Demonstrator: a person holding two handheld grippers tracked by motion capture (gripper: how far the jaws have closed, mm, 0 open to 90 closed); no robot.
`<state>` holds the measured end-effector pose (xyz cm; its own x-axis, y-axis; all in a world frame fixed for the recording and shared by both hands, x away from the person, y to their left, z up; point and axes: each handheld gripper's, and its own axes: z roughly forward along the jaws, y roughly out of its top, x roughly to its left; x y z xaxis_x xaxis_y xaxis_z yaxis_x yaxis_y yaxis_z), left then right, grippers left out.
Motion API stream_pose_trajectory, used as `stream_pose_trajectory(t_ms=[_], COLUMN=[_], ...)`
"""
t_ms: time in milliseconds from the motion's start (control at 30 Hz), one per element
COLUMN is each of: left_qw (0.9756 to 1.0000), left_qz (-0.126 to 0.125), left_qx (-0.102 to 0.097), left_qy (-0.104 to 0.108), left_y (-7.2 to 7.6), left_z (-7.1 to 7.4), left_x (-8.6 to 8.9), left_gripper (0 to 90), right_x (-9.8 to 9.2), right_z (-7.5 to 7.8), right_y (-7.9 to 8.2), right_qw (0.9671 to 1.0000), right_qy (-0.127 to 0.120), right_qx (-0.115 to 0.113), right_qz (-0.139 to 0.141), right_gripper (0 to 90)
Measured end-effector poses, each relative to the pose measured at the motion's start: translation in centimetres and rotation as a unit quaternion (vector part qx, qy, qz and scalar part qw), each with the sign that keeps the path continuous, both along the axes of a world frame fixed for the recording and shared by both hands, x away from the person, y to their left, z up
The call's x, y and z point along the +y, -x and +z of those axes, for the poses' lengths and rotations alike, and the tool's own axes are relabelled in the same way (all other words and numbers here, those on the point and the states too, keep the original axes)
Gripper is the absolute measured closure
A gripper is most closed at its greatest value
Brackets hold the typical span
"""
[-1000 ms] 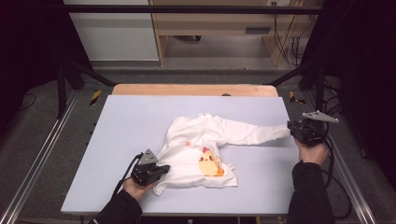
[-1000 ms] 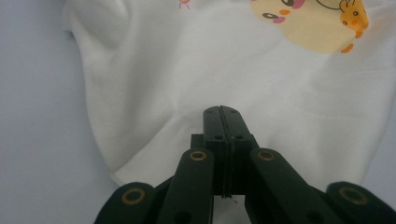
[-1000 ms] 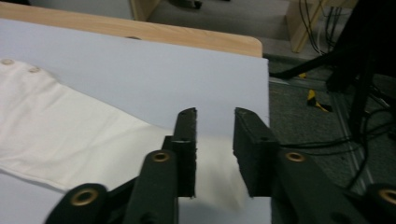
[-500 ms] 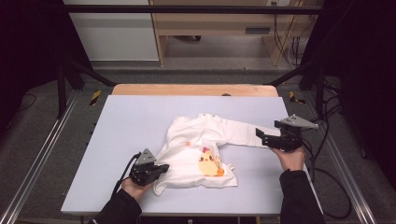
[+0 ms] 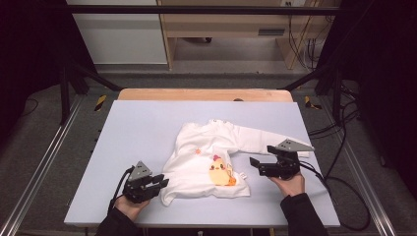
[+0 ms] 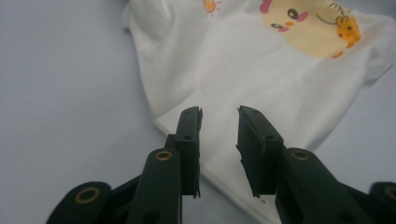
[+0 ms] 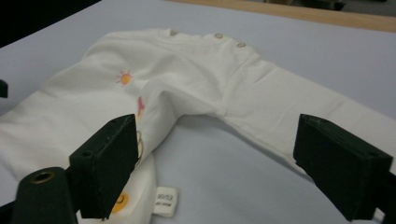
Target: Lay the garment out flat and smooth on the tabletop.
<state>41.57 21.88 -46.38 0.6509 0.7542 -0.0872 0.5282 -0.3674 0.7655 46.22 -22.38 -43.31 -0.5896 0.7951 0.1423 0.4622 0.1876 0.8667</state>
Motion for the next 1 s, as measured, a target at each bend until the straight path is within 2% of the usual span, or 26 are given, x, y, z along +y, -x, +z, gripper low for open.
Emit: stream_pose_trajectory(t_ms=[67,267,467,700,833,900,1000], left_qw=[0.9999,0.9992,0.9983,0.9983,0.9986,0.9989,0.9994], left_qz=[0.011,0.027,0.028,0.021,0.014,0.013,0.015], left_qx=[0.006,0.025,0.044,0.046,0.047,0.04,0.023], left_qy=[-0.006,-0.016,-0.027,-0.03,-0.022,-0.02,-0.02], left_y=[0.2,0.3,0.2,0.2,0.1,0.0,-0.4], left_z=[-0.2,-0.7,-1.2,-1.2,-1.1,-0.9,-0.4], left_x=[0.1,-0.1,-0.7,-0.9,-0.7,-0.5,-0.2], left_gripper=[64.2,64.0,72.1,86.5,88.3,88.4,88.5], right_x=[0.6,2.3,3.4,3.9,3.9,3.8,3.5], right_z=[-0.5,-2.6,-4.1,-4.9,-4.8,-4.6,-4.0], right_y=[0.3,1.3,1.2,1.1,1.0,1.0,1.0], right_qw=[0.9998,0.9974,0.9939,0.9891,0.987,0.9871,0.9905], right_qy=[0.002,0.024,0.04,0.052,0.052,0.048,0.04], right_qx=[0.01,0.044,0.072,0.094,0.106,0.107,0.09], right_qz=[0.014,0.053,0.074,0.101,0.108,0.109,0.096], right_gripper=[18.8,30.4,48.9,75.2,86.8,88.7,89.1])
